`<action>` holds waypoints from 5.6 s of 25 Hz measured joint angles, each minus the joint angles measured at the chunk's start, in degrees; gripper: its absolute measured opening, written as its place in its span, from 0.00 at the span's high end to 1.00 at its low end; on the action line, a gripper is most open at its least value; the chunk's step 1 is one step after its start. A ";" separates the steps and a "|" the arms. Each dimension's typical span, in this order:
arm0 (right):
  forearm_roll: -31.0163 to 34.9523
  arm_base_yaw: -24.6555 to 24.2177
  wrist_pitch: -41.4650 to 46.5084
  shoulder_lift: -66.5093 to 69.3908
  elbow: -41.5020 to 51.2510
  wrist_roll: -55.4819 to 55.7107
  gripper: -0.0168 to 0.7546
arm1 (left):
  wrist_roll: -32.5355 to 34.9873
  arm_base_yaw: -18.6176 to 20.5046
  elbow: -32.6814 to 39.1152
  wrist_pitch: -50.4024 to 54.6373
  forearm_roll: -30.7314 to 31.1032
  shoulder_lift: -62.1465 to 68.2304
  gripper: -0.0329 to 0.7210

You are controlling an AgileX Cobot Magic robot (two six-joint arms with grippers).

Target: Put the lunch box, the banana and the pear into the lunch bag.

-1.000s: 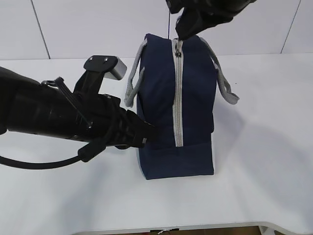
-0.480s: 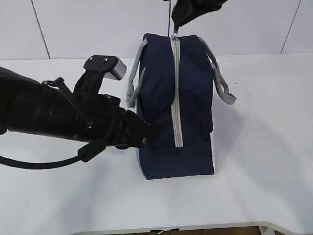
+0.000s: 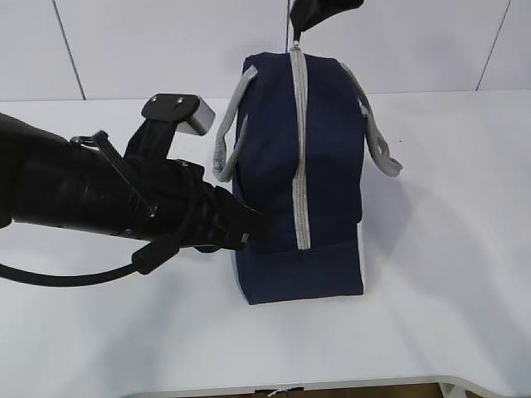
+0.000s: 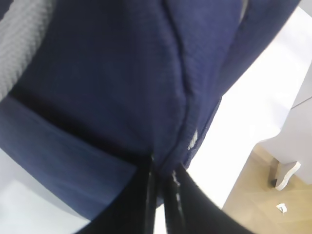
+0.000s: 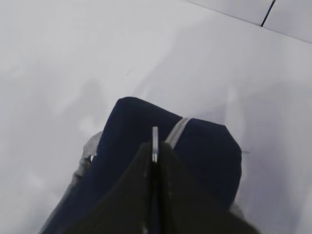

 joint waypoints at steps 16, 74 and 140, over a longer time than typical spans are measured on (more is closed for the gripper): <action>3.09 -4.53 7.17 15.84 -21.11 0.13 0.95 | 0.00 0.00 0.00 -0.02 0.00 0.00 0.97; 10.28 -10.51 15.47 20.34 -27.49 -15.69 0.95 | 0.25 -0.20 0.00 -42.48 16.64 0.00 0.97; 17.15 -10.64 0.87 -17.16 30.52 0.87 0.95 | 0.25 3.23 0.00 -39.62 39.20 0.51 0.98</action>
